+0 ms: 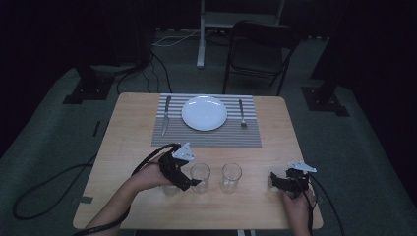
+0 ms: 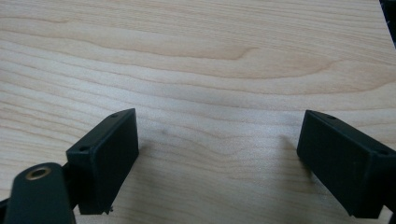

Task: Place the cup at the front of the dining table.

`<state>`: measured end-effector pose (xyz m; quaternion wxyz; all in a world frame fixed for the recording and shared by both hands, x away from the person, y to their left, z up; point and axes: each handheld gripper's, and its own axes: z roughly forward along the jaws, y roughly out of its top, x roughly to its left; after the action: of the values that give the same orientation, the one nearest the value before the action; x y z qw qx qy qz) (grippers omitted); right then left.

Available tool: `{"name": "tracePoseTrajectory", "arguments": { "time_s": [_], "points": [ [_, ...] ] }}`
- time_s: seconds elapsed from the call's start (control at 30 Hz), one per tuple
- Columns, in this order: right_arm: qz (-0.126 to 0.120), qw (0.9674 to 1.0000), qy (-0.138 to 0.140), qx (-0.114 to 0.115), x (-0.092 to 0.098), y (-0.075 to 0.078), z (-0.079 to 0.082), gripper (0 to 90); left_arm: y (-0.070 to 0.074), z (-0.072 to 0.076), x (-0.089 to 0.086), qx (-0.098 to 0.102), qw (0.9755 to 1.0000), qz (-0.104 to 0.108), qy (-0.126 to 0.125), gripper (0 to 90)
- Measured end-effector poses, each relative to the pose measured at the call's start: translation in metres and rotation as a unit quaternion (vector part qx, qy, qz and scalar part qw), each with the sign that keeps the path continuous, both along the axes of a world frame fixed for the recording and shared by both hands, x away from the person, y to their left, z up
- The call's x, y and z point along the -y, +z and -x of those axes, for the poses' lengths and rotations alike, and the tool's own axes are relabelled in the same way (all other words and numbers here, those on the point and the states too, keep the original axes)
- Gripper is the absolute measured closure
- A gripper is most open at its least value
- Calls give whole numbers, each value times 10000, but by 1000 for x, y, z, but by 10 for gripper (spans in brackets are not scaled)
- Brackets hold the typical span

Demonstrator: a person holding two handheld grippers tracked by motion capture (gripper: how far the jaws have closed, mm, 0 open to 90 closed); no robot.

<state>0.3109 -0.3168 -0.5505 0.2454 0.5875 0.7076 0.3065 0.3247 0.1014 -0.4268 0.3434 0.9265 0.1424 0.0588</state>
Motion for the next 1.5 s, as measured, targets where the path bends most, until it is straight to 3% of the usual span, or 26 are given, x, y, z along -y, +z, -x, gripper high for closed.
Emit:
{"name": "tracePoseTrajectory", "arguments": {
  "time_s": [0.47, 0.53, 0.67, 0.77, 0.93, 1.13, 1.23, 1.4, 1.5],
  "points": [
    [-2, 10000, 1, -1, 0, 0, 0, 123, -5, -3, 23, -42, 9983, -553, -148, 84],
    [-2, 10000, 1, -1, 0, 0, 0, 123, -7, -4, 26, -15, 9975, -681, -171, 162],
    [-3, 10000, -1, -1, 0, 0, 0, 123, -9, -8, 29, -109, 9966, -814, -86, 162],
    [-3, 10000, 1, -1, 0, 0, 0, 123, -10, -9, 32, -166, 9955, -924, -146, 220],
    [-5, 10000, -1, -1, 0, 0, 0, 123, -13, -8, 39, -108, 9929, -1165, -204, 272],
    [-6, 10000, -1, -1, 0, 0, 0, 124, -14, -8, 41, -177, 9925, -1204, -145, 289],
    [-5, 10000, -1, -2, 0, 0, 0, 124, -14, -9, 40, -202, 9930, -1144, -192, 290],
    [-5, 10000, -3, -1, 0, 0, 0, 124, -12, -7, 44, -168, 9918, -1235, -287, 292],
    [-6, 10000, -3, -1, 0, 0, 0, 124, -12, -9, 44, -259, 9924, -1184, -225, 292]
  ]
}}
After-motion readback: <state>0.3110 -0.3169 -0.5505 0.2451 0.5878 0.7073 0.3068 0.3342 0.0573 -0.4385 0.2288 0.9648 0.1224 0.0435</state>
